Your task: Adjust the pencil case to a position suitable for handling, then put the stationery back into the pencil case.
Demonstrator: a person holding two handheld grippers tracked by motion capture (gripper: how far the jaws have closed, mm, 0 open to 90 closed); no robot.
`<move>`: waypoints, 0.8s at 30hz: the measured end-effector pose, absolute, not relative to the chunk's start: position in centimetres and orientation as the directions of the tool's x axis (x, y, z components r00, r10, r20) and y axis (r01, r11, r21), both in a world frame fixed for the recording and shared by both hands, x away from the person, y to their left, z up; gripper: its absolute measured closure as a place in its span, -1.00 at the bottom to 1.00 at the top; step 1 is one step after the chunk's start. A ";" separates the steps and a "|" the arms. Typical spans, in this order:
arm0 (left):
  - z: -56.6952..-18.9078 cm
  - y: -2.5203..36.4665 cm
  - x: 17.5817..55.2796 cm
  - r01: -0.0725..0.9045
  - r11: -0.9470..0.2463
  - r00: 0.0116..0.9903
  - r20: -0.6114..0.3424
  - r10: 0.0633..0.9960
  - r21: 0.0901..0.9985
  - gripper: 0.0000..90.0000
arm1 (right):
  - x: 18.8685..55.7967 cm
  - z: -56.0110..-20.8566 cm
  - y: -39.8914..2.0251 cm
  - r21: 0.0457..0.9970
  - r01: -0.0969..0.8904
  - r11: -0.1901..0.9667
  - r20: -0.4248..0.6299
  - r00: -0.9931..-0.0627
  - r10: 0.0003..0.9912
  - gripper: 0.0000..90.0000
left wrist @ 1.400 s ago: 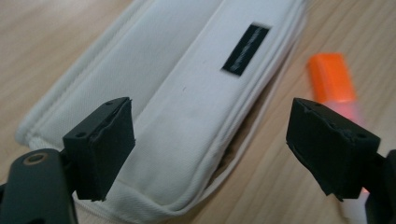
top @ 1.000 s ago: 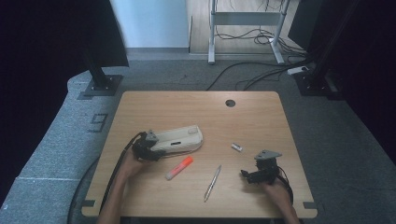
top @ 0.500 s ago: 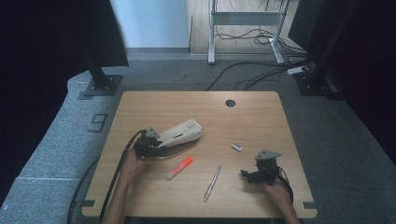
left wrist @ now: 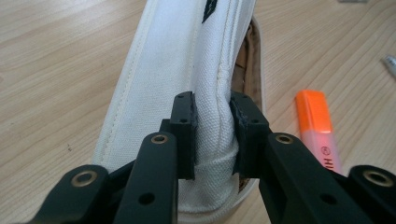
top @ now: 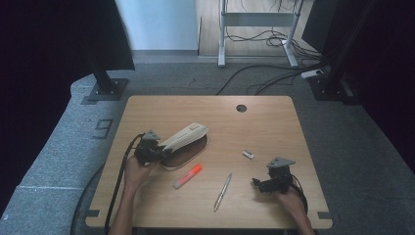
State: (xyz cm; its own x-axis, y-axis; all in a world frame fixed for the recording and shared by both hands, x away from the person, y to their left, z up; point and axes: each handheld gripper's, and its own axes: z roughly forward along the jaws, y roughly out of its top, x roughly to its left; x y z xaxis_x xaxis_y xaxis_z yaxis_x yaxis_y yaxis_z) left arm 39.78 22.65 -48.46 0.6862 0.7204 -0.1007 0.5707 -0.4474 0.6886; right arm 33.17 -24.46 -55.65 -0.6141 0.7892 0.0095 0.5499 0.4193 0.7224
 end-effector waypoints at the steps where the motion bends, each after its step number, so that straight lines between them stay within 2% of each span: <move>1: -48.3 22.7 39.7 0.573 -0.434 0.682 -0.110 0.723 0.695 0.63 | 33.2 -55.6 -24.5 0.722 0.550 0.419 0.009 -0.614 0.789 -0.95; 13: -48.2 23.0 39.4 0.583 -0.390 0.670 -0.150 0.727 0.713 0.64 | 33.1 -55.6 -24.5 0.728 0.541 0.421 0.012 -0.625 0.781 -0.89; 20: -48.2 23.1 39.4 0.584 -0.385 0.671 -0.157 0.725 0.715 0.64 | 33.3 -55.2 -24.8 0.727 0.555 0.403 0.053 -0.631 0.774 -0.72; 24: -48.2 23.3 39.5 0.585 -0.377 0.672 -0.169 0.721 0.719 0.64 | 33.7 -55.0 -24.6 0.722 0.560 0.407 0.066 -0.641 0.765 -0.71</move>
State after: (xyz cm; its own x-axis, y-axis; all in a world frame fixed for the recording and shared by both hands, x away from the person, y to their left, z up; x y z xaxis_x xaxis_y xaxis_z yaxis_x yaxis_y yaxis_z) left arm 39.54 23.31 -48.18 0.6723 0.7207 -0.1694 0.5847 -0.3766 0.7186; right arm 33.70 -24.65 -55.00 -0.6409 0.7648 0.0660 0.5600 0.4070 0.7217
